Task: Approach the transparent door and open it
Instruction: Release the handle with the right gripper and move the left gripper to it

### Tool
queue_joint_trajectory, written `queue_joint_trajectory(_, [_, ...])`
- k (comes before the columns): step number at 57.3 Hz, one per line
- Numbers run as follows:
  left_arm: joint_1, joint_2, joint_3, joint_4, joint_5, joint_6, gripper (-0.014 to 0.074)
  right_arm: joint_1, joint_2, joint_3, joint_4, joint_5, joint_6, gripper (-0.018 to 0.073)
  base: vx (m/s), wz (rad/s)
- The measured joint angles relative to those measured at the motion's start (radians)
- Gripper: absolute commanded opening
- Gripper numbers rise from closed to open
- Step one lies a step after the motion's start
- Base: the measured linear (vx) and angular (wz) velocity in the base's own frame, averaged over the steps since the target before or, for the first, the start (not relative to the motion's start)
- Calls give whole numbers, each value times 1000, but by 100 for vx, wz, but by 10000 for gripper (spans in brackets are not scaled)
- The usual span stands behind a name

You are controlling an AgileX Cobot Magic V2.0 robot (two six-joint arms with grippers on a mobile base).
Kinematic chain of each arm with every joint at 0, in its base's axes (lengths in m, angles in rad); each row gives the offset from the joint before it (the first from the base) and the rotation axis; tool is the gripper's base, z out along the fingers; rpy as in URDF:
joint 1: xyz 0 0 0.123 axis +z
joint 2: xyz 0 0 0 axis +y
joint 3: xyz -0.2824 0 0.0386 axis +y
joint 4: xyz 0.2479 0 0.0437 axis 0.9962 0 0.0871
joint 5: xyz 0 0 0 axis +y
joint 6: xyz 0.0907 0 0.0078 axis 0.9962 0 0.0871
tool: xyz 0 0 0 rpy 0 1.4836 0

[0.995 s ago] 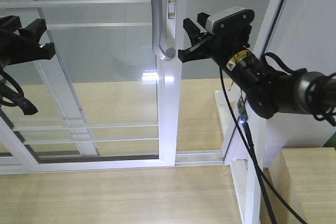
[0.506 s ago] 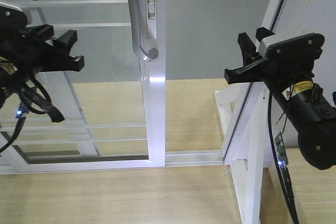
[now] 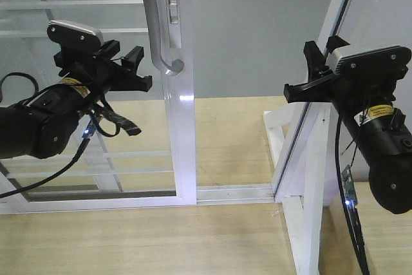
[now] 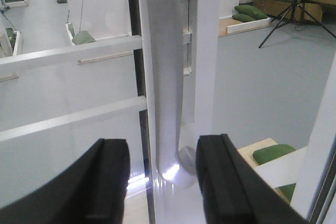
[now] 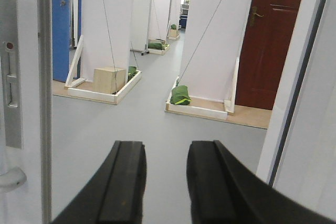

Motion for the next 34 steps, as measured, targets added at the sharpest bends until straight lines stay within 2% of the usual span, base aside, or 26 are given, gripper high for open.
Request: queue_joint_trajectory(34, [-9, 216, -311, 2, 38, -16, 434, 0, 0, 0, 1, -4, -1, 295, 0, 0])
